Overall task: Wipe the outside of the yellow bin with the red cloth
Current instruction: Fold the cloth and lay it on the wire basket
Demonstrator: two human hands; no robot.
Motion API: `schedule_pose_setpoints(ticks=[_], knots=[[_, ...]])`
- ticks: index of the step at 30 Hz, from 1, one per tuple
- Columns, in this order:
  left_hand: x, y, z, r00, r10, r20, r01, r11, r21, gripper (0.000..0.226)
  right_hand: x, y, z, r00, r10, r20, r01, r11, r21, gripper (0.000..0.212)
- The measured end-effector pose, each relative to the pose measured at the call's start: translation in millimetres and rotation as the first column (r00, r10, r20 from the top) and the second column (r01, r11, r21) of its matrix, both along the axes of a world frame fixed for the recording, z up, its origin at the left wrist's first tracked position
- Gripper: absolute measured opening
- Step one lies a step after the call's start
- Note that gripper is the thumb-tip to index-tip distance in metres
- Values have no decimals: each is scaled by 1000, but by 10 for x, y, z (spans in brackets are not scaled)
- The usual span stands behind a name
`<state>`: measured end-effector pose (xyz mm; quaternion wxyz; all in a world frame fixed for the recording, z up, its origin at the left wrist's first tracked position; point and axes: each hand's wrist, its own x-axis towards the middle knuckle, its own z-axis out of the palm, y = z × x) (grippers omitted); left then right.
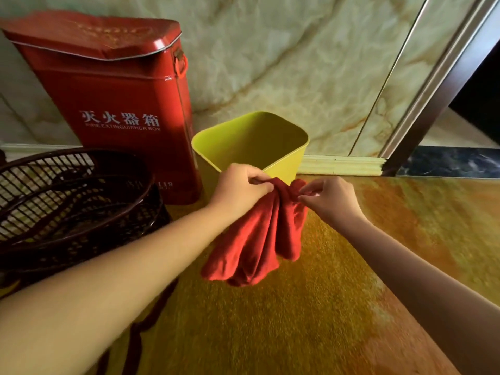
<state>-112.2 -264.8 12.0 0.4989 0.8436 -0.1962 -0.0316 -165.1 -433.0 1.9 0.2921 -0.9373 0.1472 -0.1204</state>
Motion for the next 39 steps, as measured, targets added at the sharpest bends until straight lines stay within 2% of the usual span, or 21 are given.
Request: schedule_pose_setpoints(ticks=[4, 7, 9, 12, 14, 19, 21, 24, 27, 29, 32, 39], knots=[[121, 397, 328, 997, -71, 20, 69, 991, 111, 13, 1, 89, 246, 977, 214, 24, -212, 975, -72, 8], [165, 745, 574, 999, -40, 14, 38, 993, 108, 15, 55, 276, 435, 938, 338, 73, -345, 930, 128, 4], [192, 980, 725, 999, -35, -15, 37, 993, 109, 14, 119, 458, 522, 922, 365, 128, -386, 882, 271, 8], [232, 1353, 912, 998, 13, -66, -2, 988, 154, 8, 268, 736, 634, 907, 373, 193, -419, 836, 353, 8], [245, 1609, 1009, 995, 43, -86, -25, 980, 197, 6, 355, 920, 722, 890, 401, 219, -455, 819, 349, 3], [292, 2200, 1161, 985, 86, -152, -44, 964, 263, 12, 540, 1397, 887, 831, 520, 195, -555, 792, 253, 13], [355, 2392, 1179, 978, 102, -182, -51, 963, 263, 14, 634, 1565, 914, 832, 524, 184, -555, 797, 237, 12], [513, 2579, 1121, 966, 148, -212, -87, 957, 275, 15, 825, 1776, 857, 845, 511, 157, -534, 817, 218, 24], [705, 2651, 934, 959, 173, -226, -99, 947, 304, 14, 1058, 1929, 685, 867, 493, 66, -497, 855, 147, 11], [822, 2657, 759, 954, 176, -242, -94, 944, 316, 12, 1203, 2003, 514, 883, 470, 12, -468, 877, 110, 10], [1028, 2655, 472, 952, 214, -220, -136, 937, 321, 19, 1354, 2097, 271, 912, 408, -43, -406, 912, 49, 12], [1497, 2743, -68, 948, 281, -147, -231, 929, 289, 15, 1672, 2341, -106, 958, 282, -56, -282, 959, -1, 20]])
